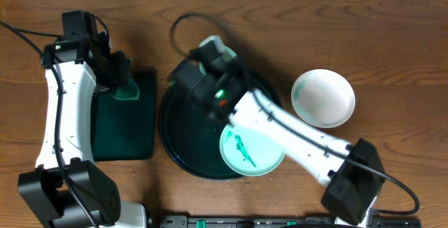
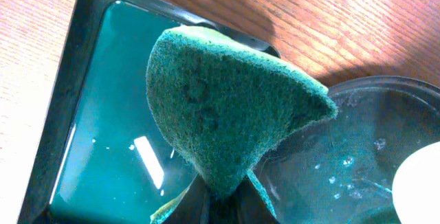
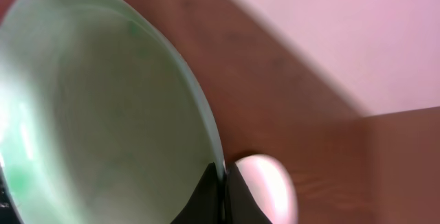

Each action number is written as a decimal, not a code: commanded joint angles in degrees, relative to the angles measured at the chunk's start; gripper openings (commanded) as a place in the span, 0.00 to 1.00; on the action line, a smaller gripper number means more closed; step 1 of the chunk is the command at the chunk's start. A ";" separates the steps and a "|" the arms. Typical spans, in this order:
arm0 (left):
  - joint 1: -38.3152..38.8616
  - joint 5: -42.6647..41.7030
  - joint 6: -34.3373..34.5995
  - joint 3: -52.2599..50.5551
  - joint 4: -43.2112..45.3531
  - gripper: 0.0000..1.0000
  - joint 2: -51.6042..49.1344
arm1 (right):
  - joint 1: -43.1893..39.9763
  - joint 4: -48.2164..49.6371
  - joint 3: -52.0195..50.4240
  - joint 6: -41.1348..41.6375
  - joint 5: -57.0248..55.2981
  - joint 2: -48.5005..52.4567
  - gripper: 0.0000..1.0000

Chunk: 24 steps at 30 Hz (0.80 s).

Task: Clean dirty plates on tray and stack at the side
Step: 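Lift the plate with the right gripper and stack it on the cleaned plate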

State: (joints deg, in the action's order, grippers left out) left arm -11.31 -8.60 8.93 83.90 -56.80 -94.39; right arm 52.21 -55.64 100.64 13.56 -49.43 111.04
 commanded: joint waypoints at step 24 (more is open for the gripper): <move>-0.13 0.74 -0.74 -0.31 -0.42 0.07 0.04 | -58.45 -18.32 -0.17 2.21 57.55 -10.21 0.01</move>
State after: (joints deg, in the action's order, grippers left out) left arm -11.31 -8.60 8.93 83.88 -56.86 -94.39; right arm -2.11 -71.70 100.64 15.05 9.87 102.30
